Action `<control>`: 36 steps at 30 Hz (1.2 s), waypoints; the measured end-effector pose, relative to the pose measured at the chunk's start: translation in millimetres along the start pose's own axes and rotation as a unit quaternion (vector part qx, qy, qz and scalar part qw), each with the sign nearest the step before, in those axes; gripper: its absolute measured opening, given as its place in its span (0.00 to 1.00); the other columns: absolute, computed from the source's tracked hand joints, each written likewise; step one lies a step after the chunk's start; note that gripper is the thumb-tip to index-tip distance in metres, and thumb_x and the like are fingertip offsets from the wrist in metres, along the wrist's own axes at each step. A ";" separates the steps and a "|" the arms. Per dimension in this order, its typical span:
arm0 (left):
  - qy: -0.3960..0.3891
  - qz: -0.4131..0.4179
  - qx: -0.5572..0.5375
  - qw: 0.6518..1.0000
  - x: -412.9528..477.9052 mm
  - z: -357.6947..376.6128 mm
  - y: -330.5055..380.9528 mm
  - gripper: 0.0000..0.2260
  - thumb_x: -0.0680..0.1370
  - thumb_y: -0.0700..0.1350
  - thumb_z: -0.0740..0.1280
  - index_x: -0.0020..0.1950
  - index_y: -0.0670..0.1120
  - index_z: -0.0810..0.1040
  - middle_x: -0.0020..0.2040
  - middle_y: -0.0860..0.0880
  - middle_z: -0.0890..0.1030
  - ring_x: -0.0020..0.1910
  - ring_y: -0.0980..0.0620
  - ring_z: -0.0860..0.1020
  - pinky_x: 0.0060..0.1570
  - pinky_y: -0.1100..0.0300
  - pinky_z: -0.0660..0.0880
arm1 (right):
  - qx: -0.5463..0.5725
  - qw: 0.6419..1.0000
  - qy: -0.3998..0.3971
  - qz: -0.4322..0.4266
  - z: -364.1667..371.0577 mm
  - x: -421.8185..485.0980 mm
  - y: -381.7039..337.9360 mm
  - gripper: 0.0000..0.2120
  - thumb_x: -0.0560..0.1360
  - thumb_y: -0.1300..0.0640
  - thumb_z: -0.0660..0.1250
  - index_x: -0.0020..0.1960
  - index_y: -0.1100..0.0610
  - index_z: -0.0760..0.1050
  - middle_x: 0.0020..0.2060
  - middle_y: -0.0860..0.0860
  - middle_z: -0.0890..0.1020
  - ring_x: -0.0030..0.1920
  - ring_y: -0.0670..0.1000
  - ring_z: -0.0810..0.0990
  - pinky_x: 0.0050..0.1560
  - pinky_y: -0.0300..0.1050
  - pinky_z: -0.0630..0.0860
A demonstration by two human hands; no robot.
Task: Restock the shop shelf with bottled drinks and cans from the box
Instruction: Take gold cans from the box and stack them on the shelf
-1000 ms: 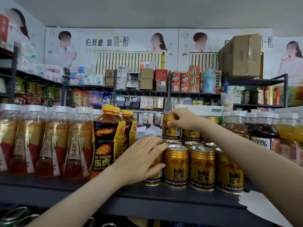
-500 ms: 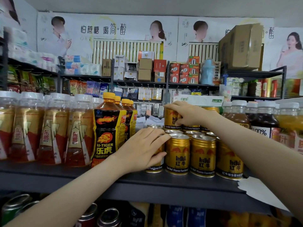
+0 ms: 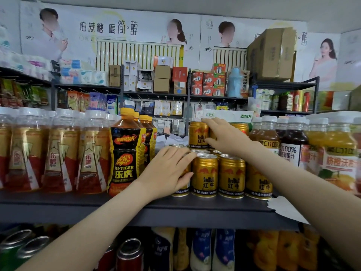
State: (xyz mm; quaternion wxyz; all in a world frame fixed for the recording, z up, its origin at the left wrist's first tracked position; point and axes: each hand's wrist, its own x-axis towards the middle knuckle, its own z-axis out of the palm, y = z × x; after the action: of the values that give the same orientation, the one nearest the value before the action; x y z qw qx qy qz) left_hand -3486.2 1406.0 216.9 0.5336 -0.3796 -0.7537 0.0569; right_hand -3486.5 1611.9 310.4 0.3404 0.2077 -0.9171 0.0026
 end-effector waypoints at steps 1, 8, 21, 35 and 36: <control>-0.001 -0.026 0.006 1.000 0.1 -2.3 2.6 0.20 0.77 0.54 0.59 0.64 0.44 0.69 0.58 0.45 0.78 0.55 0.46 0.75 0.57 0.55 0.66 | 0.007 1.000 0.011 0.003 -2.7 -9.3 -4.3 0.29 0.79 0.55 0.62 0.76 0.55 0.55 0.71 0.53 0.66 0.71 0.52 0.64 0.66 0.46 0.66; -0.010 -0.257 -0.025 0.966 -16.8 -43.6 44.2 0.24 0.75 0.55 0.55 0.62 0.41 0.73 0.58 0.44 0.77 0.56 0.43 0.75 0.56 0.49 0.70 | 0.091 0.990 0.099 -0.034 -12.4 -83.5 -60.5 0.22 0.78 0.59 0.61 0.71 0.59 0.63 0.63 0.54 0.72 0.64 0.52 0.69 0.59 0.42 0.68; -0.109 -0.470 -0.082 0.872 -248.1 -175.7 204.5 0.17 0.79 0.45 0.64 0.65 0.39 0.71 0.59 0.41 0.75 0.59 0.46 0.70 0.56 0.61 0.67 | 0.342 0.934 -0.024 -0.104 84.8 -285.1 -251.9 0.18 0.79 0.60 0.62 0.68 0.60 0.68 0.60 0.54 0.75 0.62 0.53 0.71 0.61 0.44 0.69; -0.334 -0.668 0.065 0.662 -567.2 -368.3 224.2 0.19 0.76 0.44 0.65 0.64 0.36 0.73 0.55 0.38 0.77 0.52 0.39 0.77 0.50 0.49 0.76 | 0.411 0.838 -0.264 -0.246 185.9 -362.9 -588.0 0.20 0.80 0.57 0.60 0.71 0.58 0.65 0.64 0.54 0.72 0.66 0.54 0.69 0.59 0.46 0.70; -0.339 -0.677 0.069 0.649 -589.1 -380.2 218.0 0.19 0.76 0.43 0.65 0.65 0.37 0.72 0.57 0.39 0.77 0.53 0.40 0.76 0.51 0.50 0.75 | 0.408 0.832 -0.274 -0.257 193.3 -360.8 -617.6 0.20 0.80 0.56 0.60 0.71 0.58 0.65 0.64 0.54 0.72 0.66 0.54 0.69 0.59 0.46 0.70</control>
State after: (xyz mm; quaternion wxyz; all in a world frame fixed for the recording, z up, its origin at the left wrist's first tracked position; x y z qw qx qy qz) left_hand -2968.6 1065.6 -177.1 0.1554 0.3196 -0.9236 -0.1438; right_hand -3124.6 1156.1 -148.2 -0.0523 0.5479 -0.8019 0.2325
